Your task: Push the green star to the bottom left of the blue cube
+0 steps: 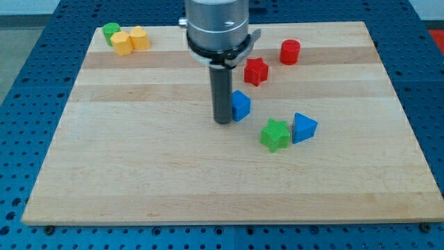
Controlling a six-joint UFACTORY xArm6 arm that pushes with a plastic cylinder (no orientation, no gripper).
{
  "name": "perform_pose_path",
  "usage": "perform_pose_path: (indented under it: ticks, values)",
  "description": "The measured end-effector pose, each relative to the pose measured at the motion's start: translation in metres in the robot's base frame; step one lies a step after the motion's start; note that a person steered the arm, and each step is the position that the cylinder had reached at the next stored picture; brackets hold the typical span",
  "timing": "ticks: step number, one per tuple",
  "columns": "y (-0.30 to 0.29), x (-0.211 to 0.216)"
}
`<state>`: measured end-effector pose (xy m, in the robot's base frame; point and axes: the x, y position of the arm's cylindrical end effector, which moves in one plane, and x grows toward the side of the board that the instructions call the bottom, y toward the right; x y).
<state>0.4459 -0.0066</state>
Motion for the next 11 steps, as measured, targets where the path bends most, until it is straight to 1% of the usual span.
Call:
perform_pose_path:
  ticks: [1,2,4,5,7,10,11]
  values:
    - [0.032,-0.005]
    - [0.060,0.001]
    - [0.102,0.020]
    - [0.109,0.039]
    - [0.106,0.088]
    - [0.048,0.091]
    - [0.043,0.088]
